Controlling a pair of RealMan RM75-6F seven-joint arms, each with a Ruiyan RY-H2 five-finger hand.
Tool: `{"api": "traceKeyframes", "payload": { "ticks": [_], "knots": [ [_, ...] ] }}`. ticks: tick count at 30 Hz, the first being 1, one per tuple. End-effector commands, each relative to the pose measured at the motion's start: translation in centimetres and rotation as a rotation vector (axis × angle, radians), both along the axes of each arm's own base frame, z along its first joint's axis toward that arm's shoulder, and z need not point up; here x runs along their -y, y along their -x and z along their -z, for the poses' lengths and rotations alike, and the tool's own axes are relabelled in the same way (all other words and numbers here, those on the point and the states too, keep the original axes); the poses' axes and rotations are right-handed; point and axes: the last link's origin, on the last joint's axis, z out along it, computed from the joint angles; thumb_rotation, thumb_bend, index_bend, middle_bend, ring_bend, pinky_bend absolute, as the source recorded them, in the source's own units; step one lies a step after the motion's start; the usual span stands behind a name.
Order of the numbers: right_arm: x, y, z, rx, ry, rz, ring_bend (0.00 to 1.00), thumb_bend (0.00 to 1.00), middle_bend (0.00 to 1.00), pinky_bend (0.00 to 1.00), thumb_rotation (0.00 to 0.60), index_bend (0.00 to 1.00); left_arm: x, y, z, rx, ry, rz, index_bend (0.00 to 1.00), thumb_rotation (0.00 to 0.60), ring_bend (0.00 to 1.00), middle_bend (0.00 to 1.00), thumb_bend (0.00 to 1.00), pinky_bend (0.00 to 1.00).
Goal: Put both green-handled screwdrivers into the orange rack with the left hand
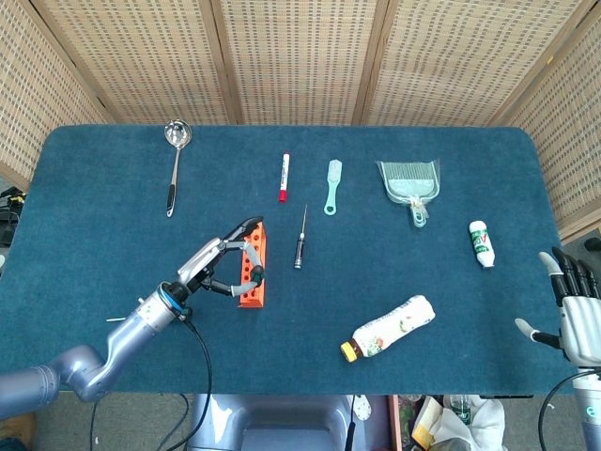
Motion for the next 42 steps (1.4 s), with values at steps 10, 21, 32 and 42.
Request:
{"api": "traceKeyframes", "payload": {
  "ticks": [10,21,32,42],
  "knots": [
    [0.0,0.1,0.0,0.003,-0.003,0.002,0.0,0.0,0.0,0.0,0.6,0.0,0.1,0.8,1.6,-0.038,-0.002,-0.02,0.63,0.6,0.0,0.0,0.39,0.0],
    [0.1,0.1,-0.1,0.008,-0.003,0.003,0.0,0.0,0.0,0.0,0.6,0.0,0.3,1.3,2.4,-0.077,-0.008,-0.009,0.63,0.6,0.0,0.0,0.39,0.0],
    [0.1,0.1,-0.2,0.015,-0.003,0.003,0.0,0.0,0.0,0.0,0.6,0.0,0.8,2.4,3.6,-0.136,-0.037,-0.006,0.63,0.6,0.0,0.0,0.39,0.0],
    [0.1,0.1,-0.3,0.014,-0.003,0.003,0.0,0.0,0.0,0.0,0.6,0.0,0.8,2.7,4.0,-0.143,-0.04,-0.007,0.63,0.6,0.0,0.0,0.4,0.0]
  ]
}}
